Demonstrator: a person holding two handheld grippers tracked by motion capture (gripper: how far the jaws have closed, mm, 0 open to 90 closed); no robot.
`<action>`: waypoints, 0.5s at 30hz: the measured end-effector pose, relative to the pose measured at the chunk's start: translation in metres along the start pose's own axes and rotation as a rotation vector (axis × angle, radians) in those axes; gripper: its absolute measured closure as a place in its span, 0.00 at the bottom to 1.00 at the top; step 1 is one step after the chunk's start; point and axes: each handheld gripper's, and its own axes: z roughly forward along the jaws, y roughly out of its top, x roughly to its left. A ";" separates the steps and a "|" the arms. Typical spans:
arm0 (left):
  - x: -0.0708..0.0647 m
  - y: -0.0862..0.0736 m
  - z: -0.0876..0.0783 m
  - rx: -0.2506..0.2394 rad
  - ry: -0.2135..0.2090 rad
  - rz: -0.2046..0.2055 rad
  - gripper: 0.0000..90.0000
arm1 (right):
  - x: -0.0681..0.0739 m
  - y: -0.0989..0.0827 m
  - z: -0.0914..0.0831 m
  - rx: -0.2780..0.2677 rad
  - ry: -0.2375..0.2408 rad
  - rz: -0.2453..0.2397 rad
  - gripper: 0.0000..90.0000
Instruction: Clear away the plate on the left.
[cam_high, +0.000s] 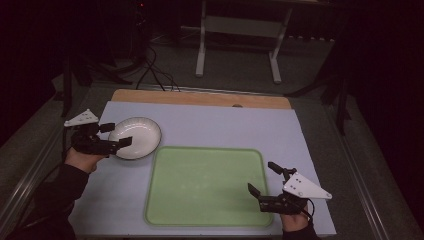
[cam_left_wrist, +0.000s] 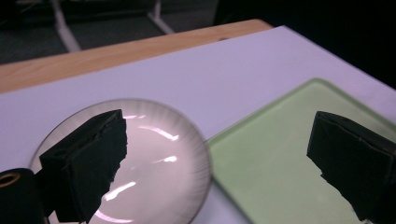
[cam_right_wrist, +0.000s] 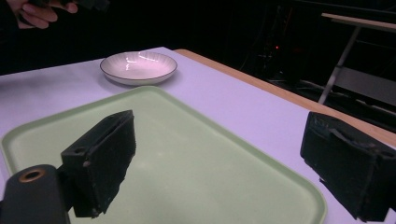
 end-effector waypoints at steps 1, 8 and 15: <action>0.003 -0.002 0.001 0.002 0.008 -0.012 0.05 | 0.000 0.000 0.000 0.002 0.000 0.002 0.11; 0.027 -0.013 0.008 0.036 0.045 -0.086 0.08 | 0.000 0.000 0.001 0.007 0.004 0.003 0.11; 0.048 -0.024 0.013 0.070 0.086 -0.168 0.11 | 0.001 -0.001 0.002 0.011 0.008 -0.001 0.11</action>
